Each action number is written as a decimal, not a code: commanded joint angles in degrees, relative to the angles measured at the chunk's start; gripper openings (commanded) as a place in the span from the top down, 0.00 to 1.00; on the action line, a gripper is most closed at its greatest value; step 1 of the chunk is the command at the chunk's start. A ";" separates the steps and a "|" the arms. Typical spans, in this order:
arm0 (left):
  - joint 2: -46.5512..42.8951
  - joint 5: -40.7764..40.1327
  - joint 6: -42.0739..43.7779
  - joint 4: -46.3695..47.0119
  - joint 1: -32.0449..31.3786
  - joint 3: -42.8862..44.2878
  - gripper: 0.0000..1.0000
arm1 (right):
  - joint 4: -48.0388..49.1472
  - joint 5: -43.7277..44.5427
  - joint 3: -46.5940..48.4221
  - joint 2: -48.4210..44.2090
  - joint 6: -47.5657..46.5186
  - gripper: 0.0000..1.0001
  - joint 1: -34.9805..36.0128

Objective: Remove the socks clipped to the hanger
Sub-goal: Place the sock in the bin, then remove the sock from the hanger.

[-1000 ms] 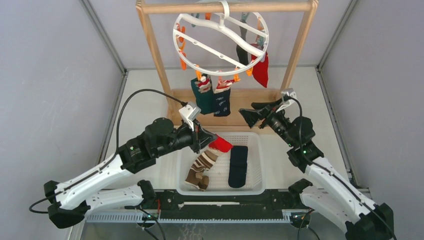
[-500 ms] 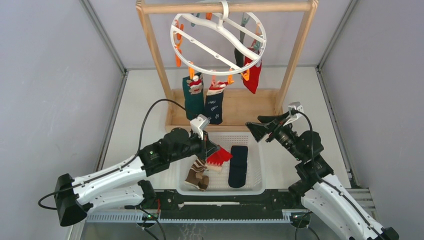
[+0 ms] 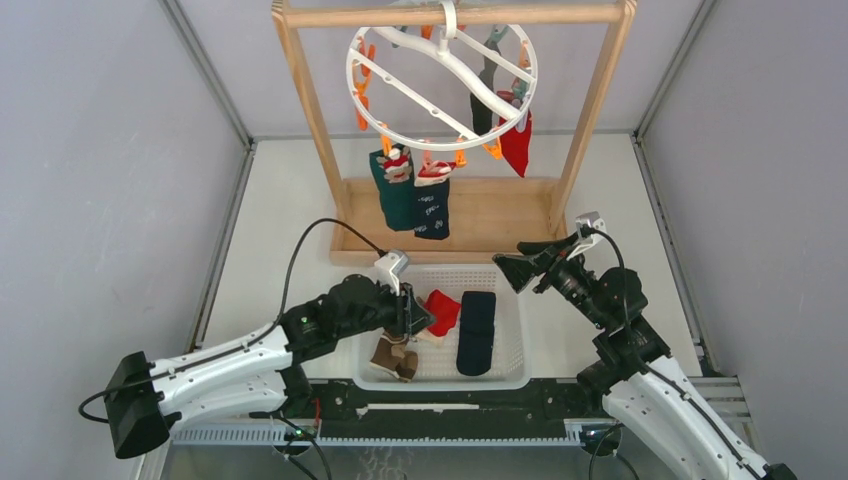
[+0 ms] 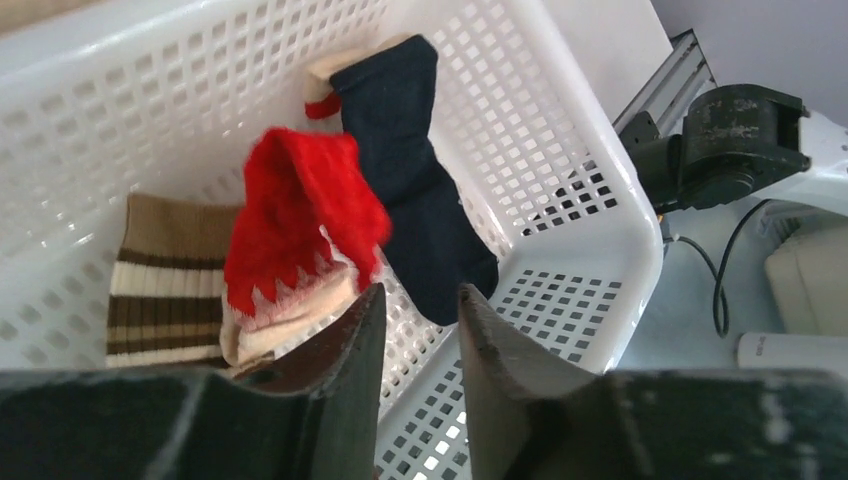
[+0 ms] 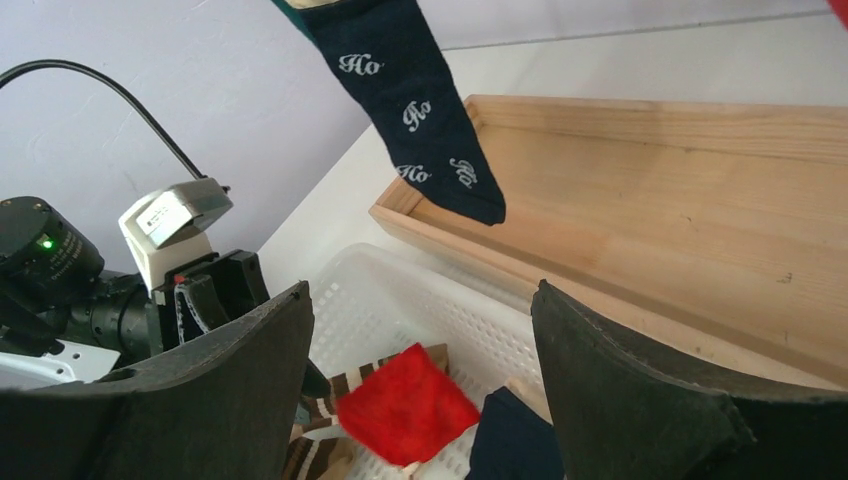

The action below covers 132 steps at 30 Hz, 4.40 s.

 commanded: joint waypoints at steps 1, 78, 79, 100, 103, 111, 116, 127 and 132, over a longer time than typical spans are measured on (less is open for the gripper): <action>-0.69 -1.33 -1.75 2.64 -0.12 -1.78 0.58 | 0.84 0.34 -0.42 -0.35 0.44 0.13 0.62; -27.51 -14.50 -0.99 -12.51 -0.12 -3.19 0.00 | 19.25 -3.53 2.13 24.02 -4.38 0.04 3.19; -27.54 -14.49 -0.97 -12.60 -0.08 -3.19 0.00 | 20.88 -3.85 2.48 24.86 -4.77 0.05 3.33; -27.23 -13.97 0.00 -14.59 -0.08 -1.37 0.00 | 41.28 -5.51 13.30 48.63 -9.17 0.05 6.07; -27.58 -13.97 -0.13 -14.71 -0.10 -1.43 0.00 | 41.64 -4.97 15.28 51.76 -10.01 0.05 6.59; -28.24 -13.96 -0.27 -15.30 -0.12 -1.26 0.00 | 42.94 -4.76 18.89 57.24 -10.35 0.07 8.16; -28.14 -14.06 -0.10 -15.79 -0.09 -0.98 0.00 | 44.69 -6.14 19.02 59.06 -9.00 0.14 9.31; -29.06 -14.30 -0.27 -16.31 -0.09 -1.15 0.00 | 44.24 -10.01 21.56 61.85 -6.64 0.43 9.97; -29.29 -14.64 -0.09 -16.85 -0.08 -1.00 0.00 | 43.23 -12.01 22.55 62.39 -5.57 0.65 9.55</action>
